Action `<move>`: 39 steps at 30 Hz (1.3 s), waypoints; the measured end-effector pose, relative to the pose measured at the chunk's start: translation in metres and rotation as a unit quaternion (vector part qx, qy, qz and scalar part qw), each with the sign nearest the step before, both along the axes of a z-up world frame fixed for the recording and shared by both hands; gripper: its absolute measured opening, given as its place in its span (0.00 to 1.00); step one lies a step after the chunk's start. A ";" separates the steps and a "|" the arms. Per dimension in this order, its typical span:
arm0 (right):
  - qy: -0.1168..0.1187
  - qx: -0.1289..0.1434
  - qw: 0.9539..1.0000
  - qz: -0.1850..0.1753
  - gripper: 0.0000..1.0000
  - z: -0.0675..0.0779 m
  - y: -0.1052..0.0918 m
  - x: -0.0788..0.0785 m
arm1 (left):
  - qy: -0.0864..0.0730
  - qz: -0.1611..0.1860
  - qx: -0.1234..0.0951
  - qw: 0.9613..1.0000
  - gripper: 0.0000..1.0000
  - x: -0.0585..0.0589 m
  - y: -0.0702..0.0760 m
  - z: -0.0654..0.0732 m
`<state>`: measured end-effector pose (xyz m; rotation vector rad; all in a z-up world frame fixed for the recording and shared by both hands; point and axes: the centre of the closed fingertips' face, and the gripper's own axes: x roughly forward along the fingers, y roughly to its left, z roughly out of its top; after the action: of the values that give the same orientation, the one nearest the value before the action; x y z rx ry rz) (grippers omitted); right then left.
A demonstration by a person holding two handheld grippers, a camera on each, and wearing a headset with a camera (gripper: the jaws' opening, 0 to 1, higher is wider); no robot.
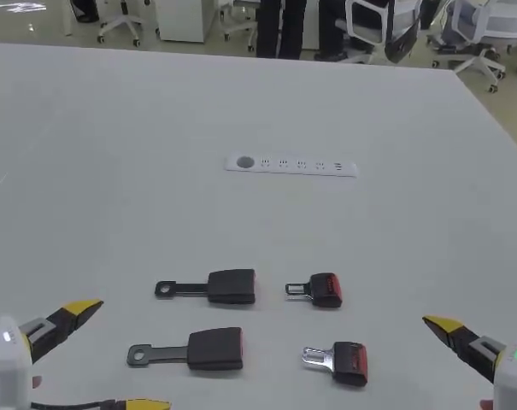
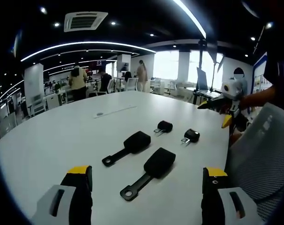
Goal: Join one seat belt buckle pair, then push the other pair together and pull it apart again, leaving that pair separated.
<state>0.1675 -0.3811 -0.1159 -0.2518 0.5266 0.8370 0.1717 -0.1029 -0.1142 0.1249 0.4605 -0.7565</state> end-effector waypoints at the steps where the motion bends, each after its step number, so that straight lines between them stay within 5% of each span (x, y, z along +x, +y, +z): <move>1: 0.000 0.000 1.000 0.000 1.00 0.000 0.000 0.000 | 0.001 -0.002 0.000 1.000 0.99 0.000 0.000 -0.002; 15: -0.003 -0.010 1.000 0.012 0.99 0.003 -0.001 0.004 | 0.005 -0.018 0.020 1.000 0.99 0.004 0.001 -0.002; 21: -0.001 -0.025 0.999 0.037 0.94 -0.002 0.002 0.005 | 0.017 -0.052 0.029 0.998 0.97 0.000 -0.007 -0.005; 29: 0.004 -0.079 0.994 0.079 0.84 -0.015 0.001 0.006 | 0.022 -0.100 0.049 0.994 0.86 0.004 -0.026 -0.009; 39: 0.011 -0.118 0.986 0.118 0.73 -0.031 0.002 0.011 | 0.038 -0.143 0.100 0.984 0.76 0.010 -0.042 -0.027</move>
<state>0.1783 -0.3787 -0.1468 -0.5312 0.6263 1.0088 0.1815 -0.1450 -0.1410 0.3562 0.5996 -0.9974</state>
